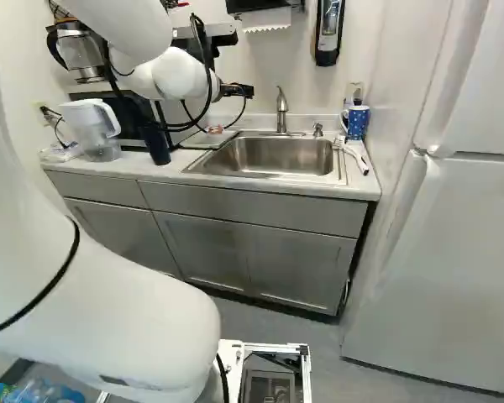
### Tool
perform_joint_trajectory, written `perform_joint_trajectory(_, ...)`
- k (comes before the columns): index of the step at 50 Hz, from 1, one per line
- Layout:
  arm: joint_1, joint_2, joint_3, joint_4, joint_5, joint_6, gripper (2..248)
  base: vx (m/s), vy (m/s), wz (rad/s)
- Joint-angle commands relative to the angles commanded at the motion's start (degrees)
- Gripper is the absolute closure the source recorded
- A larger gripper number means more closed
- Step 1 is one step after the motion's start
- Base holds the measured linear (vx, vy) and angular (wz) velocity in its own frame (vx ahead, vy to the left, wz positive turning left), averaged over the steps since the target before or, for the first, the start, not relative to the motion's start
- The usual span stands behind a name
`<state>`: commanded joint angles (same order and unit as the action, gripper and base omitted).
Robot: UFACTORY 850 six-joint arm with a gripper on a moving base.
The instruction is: Rinse the cup and place it in the tray
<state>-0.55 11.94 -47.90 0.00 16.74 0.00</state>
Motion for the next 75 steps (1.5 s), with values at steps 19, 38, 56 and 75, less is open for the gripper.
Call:
perform_joint_trajectory(19, 0.0, 0.0, 0.0, 0.0, 0.0, 0.0, 3, 0.082, -0.031, 0.107)
perform_joint_trajectory(38, 0.0, 0.0, 0.0, 0.0, 0.0, 0.0, 3, 0.073, -0.049, 0.01)
perform_joint_trajectory(56, 0.0, 0.0, 0.0, 0.0, 0.0, 0.0, 3, 0.054, -0.038, 0.005)
perform_joint_trajectory(75, 0.0, 0.0, 0.0, 0.0, 0.0, 0.0, 3, 0.029, -0.028, 0.001)
